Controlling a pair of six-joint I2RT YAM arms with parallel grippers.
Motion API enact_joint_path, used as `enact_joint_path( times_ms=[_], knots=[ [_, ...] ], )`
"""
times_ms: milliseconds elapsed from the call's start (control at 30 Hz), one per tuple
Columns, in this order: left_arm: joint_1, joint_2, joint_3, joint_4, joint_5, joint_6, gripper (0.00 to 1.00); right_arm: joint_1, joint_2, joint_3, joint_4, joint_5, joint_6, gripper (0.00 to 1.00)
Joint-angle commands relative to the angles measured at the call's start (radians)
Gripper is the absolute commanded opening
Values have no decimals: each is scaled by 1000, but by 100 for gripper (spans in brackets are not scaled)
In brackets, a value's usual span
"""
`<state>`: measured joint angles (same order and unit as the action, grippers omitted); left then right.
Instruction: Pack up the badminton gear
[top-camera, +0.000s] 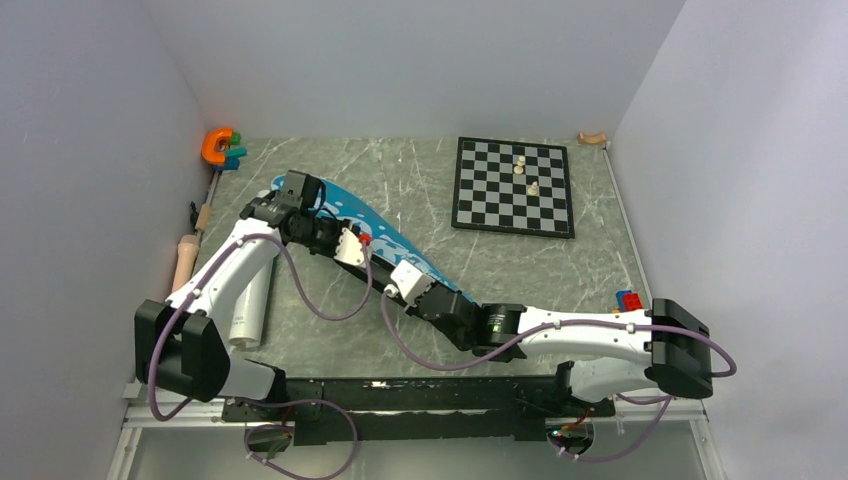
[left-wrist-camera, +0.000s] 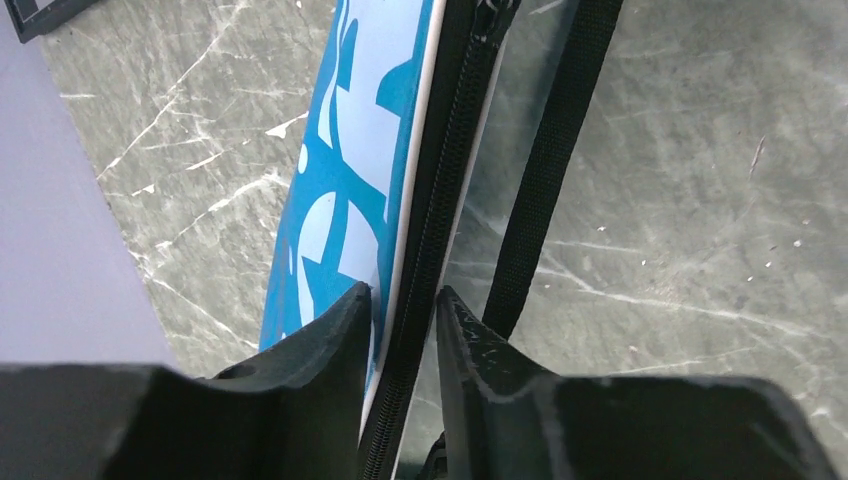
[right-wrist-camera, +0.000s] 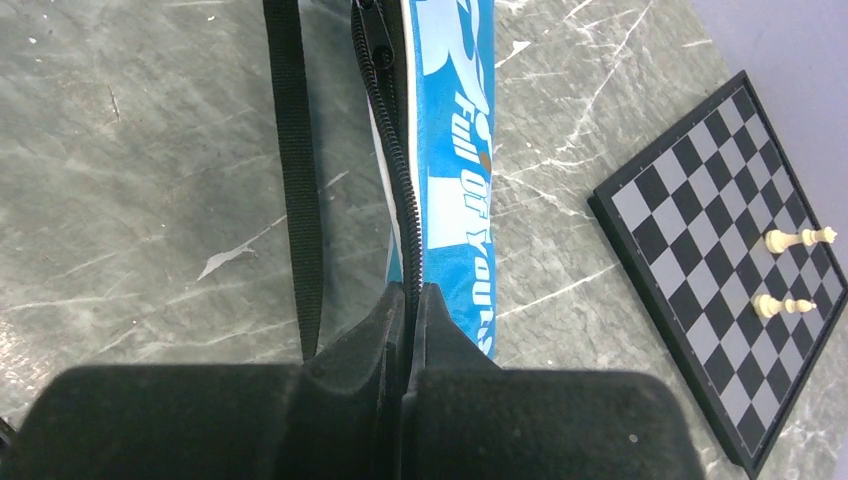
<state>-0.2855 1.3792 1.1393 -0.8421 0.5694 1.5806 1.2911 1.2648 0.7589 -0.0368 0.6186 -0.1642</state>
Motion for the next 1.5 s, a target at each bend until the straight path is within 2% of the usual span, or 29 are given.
enact_joint_path(
  times_ms=[0,100,167,333,400,467,500,600,633,700,767,867,1000,1267,1467],
  knots=[
    [-15,11,-1,16,-60,-18,43,7,-55,13,95,-6,45,0],
    [-28,22,-15,63,-83,-47,47,7,-57,14,90,-9,48,0],
    [-31,35,-9,75,-86,-55,44,7,-60,14,85,-13,49,0],
    [-36,65,9,113,-86,-81,18,7,-57,16,68,-26,56,0],
    [-41,75,15,110,-89,-89,1,7,-52,17,63,-30,61,0],
    [-44,76,12,112,-93,-100,0,7,-52,20,57,-36,70,0],
    [-44,70,2,122,-96,-102,0,6,-55,20,55,-37,76,5],
    [-49,27,-50,187,-123,-123,0,5,-90,12,54,-36,109,33],
    [-53,10,-57,205,-133,-141,0,-2,-106,9,54,-40,127,52],
    [-60,-19,-61,225,-148,-185,0,-27,-142,15,41,-76,175,64],
    [-74,-51,-64,239,-172,-221,0,-77,-175,28,7,-151,243,68],
    [-89,-90,-69,279,-218,-286,0,-187,-210,41,-14,-307,355,68],
    [-97,-117,-57,254,-234,-322,0,-315,-180,106,-60,-499,495,62],
    [-103,-103,28,184,-220,-478,0,-419,-147,198,-52,-765,729,62],
    [-103,-82,48,174,-209,-599,0,-429,-133,163,17,-841,898,62]
  ],
)
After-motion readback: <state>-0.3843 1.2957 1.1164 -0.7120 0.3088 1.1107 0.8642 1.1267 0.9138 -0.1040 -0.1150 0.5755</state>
